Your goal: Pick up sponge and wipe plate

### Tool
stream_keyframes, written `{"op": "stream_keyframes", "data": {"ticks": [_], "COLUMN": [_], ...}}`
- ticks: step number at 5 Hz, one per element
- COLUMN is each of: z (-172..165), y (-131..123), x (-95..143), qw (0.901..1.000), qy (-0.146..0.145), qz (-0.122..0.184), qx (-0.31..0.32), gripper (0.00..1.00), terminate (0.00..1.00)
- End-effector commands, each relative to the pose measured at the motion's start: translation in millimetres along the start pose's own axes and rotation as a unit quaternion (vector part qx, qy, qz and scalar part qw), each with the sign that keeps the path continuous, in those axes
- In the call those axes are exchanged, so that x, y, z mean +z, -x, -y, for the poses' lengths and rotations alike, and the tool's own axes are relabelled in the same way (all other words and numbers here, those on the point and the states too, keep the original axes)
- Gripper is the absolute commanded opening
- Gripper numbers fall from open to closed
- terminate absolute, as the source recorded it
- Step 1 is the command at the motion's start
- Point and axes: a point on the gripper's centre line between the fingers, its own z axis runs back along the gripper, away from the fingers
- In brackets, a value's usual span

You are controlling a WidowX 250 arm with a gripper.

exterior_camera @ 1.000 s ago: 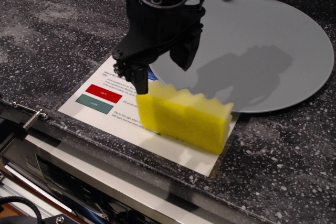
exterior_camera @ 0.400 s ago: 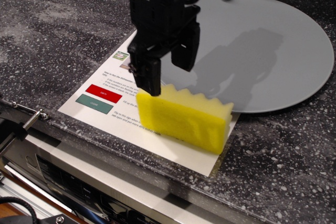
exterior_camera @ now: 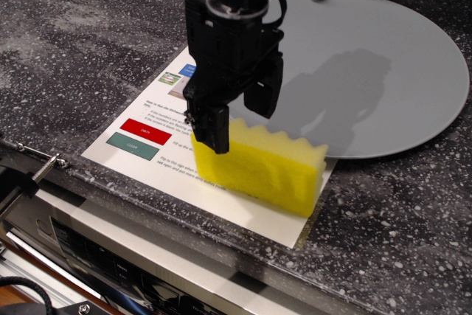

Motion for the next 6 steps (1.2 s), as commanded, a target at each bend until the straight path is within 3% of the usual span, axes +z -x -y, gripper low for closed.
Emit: {"op": "stream_keyframes", "data": {"ticks": [1,3,5,6], "z": [4.4,7.2,37.2,56.9], "y": [1.7,3.9,6.5,9.1], "x": [-2.6,8.1,45.5,51.2], "qw": [0.9999,0.9996,0.9971,0.9959], "qy": [0.004,0.011,0.061,0.07], "qz": [0.007,0.004,-0.045,-0.053], "qx": [-0.008,-0.027,-0.003,0.025], "gripper": [0.0,0.0,0.0,0.0], "terminate": [0.0,0.0,0.0,0.0]}}
